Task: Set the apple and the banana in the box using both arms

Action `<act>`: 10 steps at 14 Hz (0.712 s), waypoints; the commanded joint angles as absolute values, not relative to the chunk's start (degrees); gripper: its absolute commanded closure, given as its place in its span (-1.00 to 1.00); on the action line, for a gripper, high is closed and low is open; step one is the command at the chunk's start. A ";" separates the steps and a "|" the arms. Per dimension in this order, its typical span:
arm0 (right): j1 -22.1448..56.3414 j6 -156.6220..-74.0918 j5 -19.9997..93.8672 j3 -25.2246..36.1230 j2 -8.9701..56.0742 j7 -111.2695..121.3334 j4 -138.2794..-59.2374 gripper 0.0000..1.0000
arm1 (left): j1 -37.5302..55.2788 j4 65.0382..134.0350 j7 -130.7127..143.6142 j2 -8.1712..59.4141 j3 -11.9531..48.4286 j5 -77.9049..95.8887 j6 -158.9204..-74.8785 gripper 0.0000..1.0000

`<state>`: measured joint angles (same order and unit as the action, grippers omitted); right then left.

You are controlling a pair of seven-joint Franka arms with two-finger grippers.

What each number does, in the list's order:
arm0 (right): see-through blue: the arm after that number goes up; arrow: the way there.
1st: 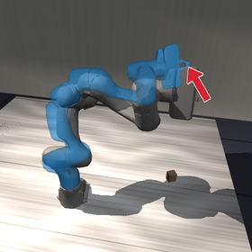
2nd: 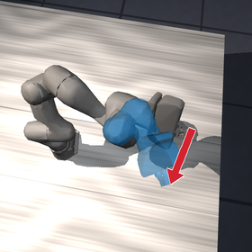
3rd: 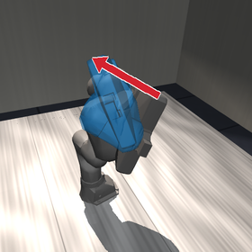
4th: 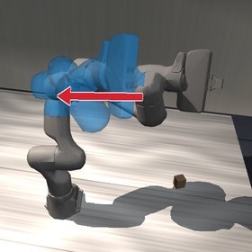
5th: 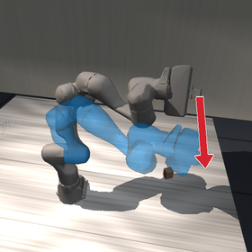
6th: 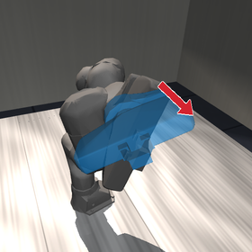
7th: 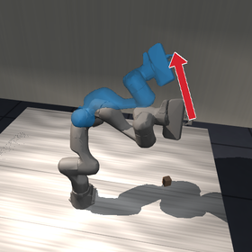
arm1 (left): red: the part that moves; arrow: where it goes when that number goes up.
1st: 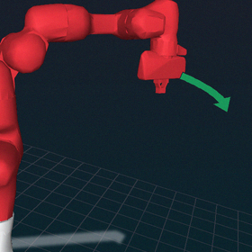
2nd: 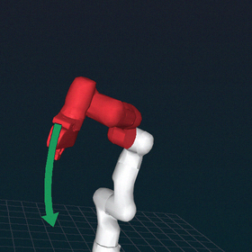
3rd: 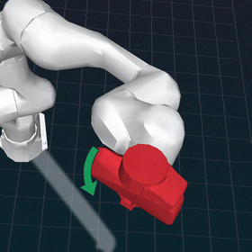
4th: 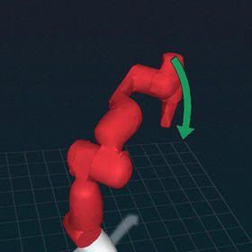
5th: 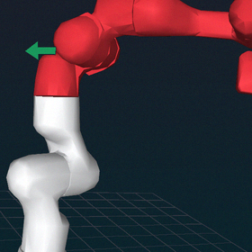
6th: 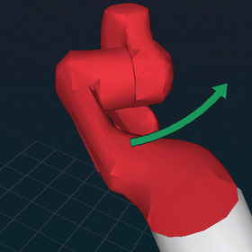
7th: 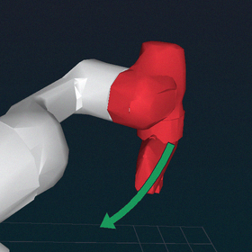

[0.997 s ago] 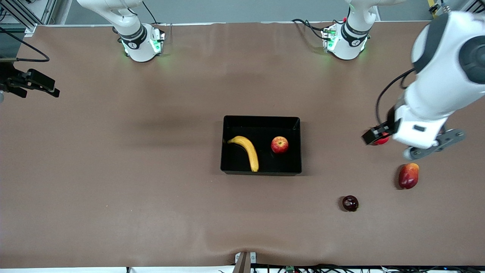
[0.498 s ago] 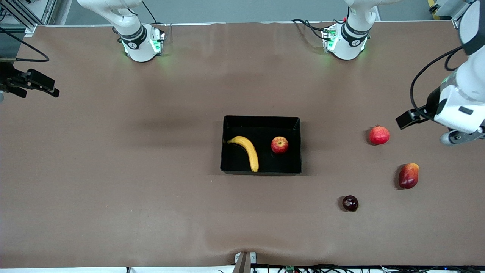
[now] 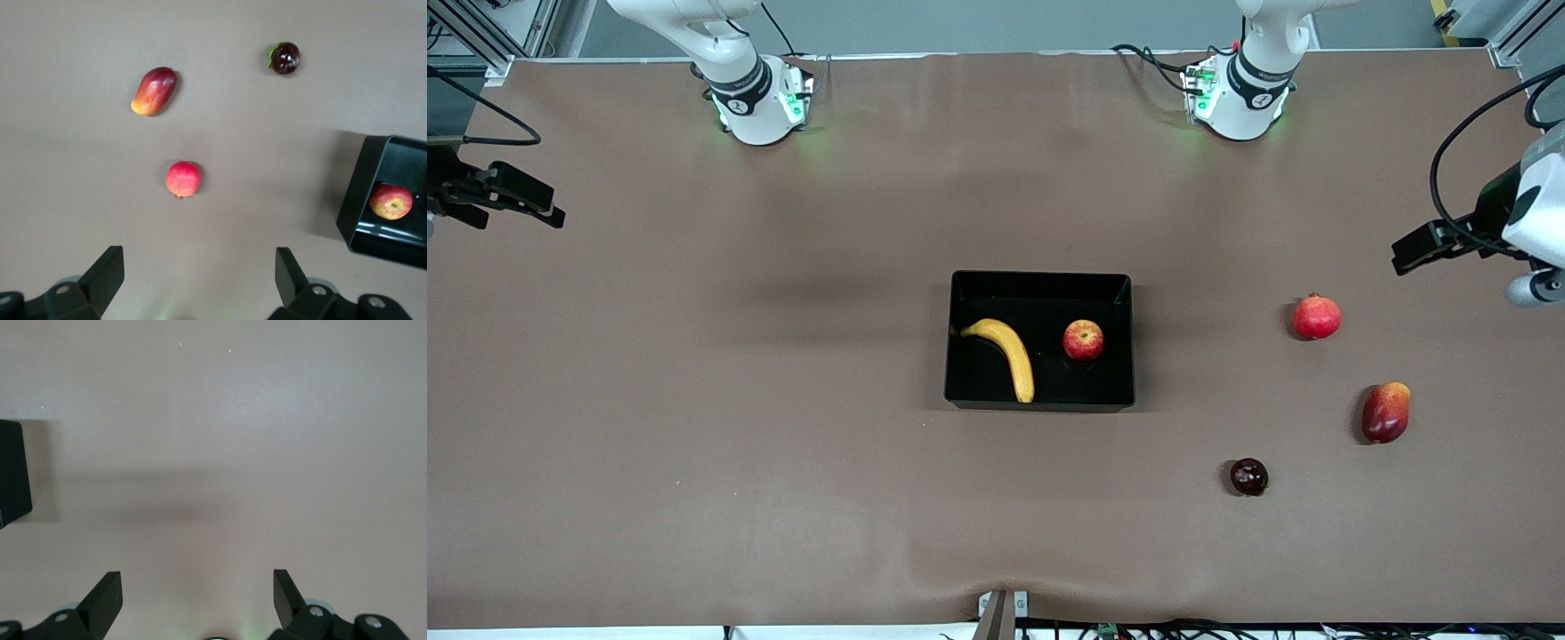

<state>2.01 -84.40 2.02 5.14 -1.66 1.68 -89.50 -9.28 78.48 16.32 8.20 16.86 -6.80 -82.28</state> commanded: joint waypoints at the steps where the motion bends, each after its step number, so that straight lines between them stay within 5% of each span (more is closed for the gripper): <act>1: 1.58 -83.93 1.76 5.10 -2.02 1.76 -89.30 -1.00 | -2.49 85.77 14.86 1.60 9.43 -5.71 -82.44 -1.00; 10: -0.26 -83.85 1.76 5.19 -2.02 2.46 -89.12 -1.00 | 1.06 93.34 10.04 -5.27 5.01 -2.12 -84.99 -1.00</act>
<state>0.27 -84.35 1.95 5.53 -1.66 1.78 -89.50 0.74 89.54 12.53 -1.91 5.96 -3.94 -83.31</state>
